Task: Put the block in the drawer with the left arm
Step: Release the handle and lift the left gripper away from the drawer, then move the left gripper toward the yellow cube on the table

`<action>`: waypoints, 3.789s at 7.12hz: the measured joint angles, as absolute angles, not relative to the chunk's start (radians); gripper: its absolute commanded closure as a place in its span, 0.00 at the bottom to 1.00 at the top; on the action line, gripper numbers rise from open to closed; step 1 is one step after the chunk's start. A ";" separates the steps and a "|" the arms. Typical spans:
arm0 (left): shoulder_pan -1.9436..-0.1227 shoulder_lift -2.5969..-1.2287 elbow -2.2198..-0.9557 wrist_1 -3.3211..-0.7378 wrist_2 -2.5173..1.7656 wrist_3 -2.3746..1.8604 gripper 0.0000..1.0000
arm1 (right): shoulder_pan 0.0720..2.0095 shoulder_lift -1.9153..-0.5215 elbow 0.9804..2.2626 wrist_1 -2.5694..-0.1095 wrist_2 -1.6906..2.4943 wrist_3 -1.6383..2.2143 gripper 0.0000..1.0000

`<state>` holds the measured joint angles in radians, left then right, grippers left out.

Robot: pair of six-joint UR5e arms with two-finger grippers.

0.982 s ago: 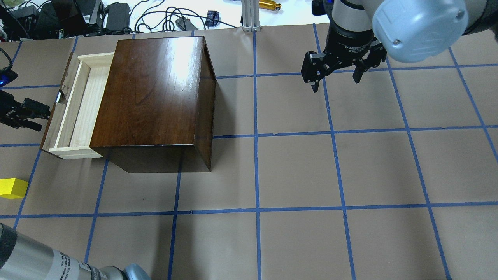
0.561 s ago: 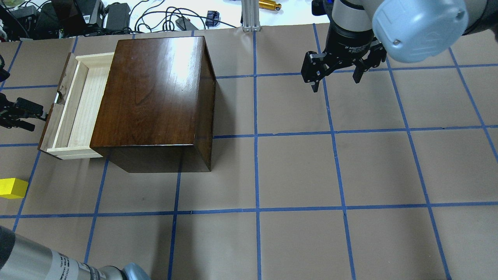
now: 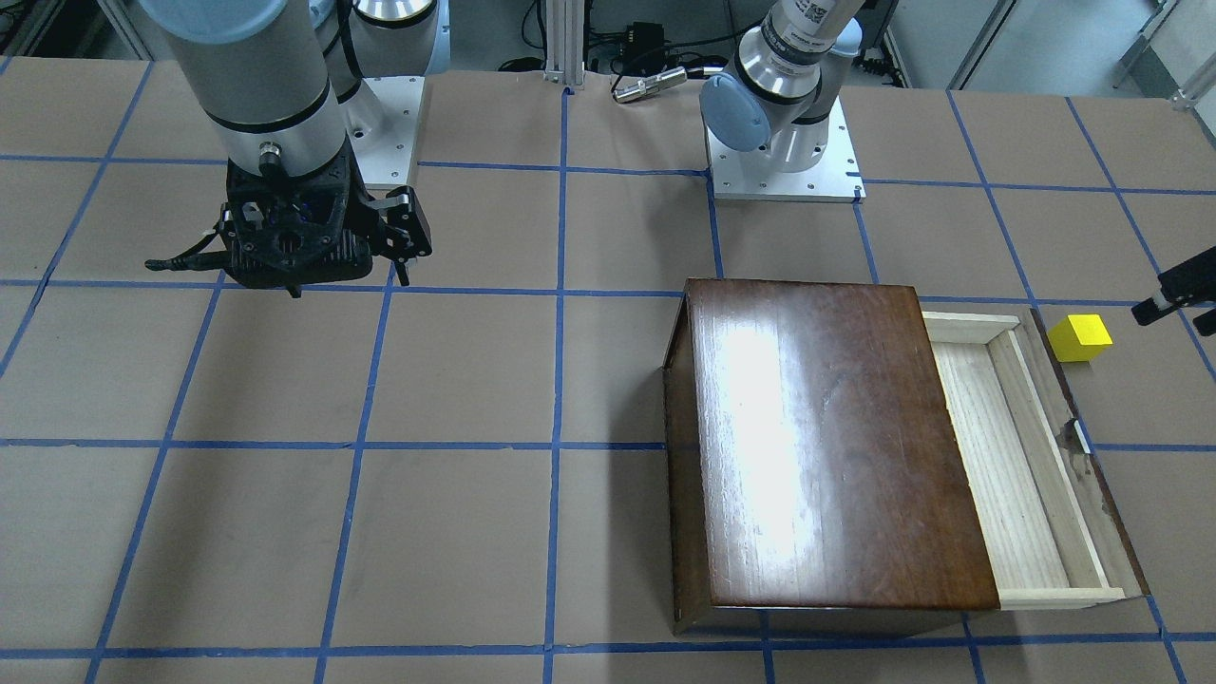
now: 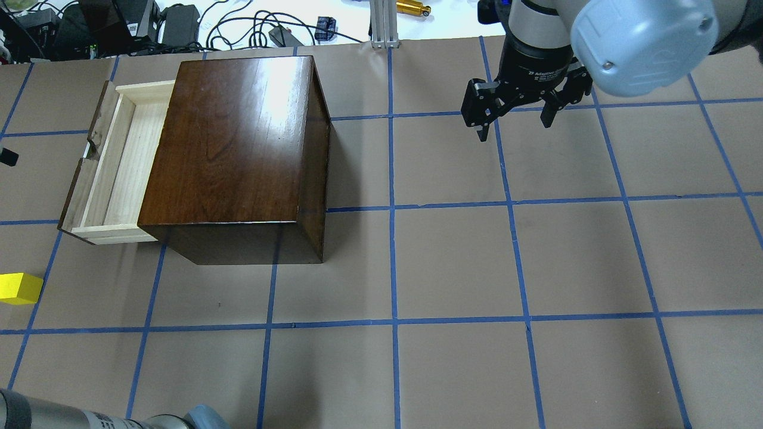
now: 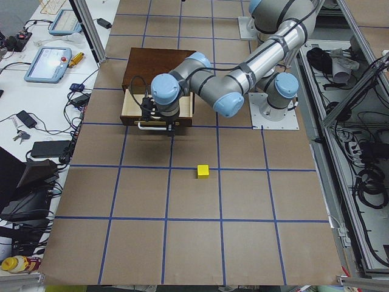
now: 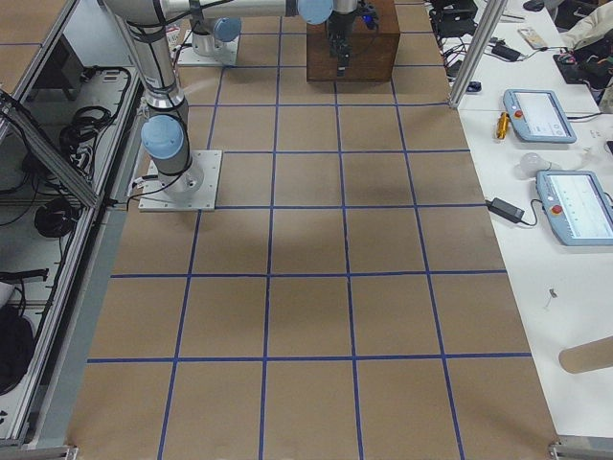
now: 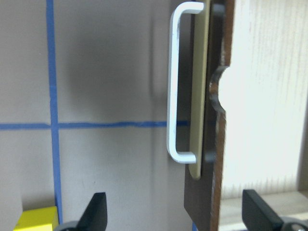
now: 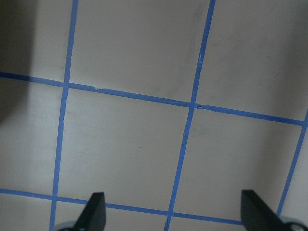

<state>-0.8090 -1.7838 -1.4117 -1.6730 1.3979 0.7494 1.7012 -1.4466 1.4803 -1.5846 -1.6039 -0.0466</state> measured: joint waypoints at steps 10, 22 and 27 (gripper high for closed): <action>-1.420 -1.584 -1.426 -1.721 1.553 0.062 0.00 | 1.701 -1.446 1.480 -1.585 -1.605 -0.047 0.00; -1.532 -1.554 -1.530 -1.538 1.605 0.051 0.00 | 1.701 -1.447 1.480 -1.585 -1.604 -0.047 0.00; -1.352 -1.525 -1.524 -1.572 1.594 0.389 0.00 | 1.701 -1.447 1.480 -1.585 -1.605 -0.047 0.00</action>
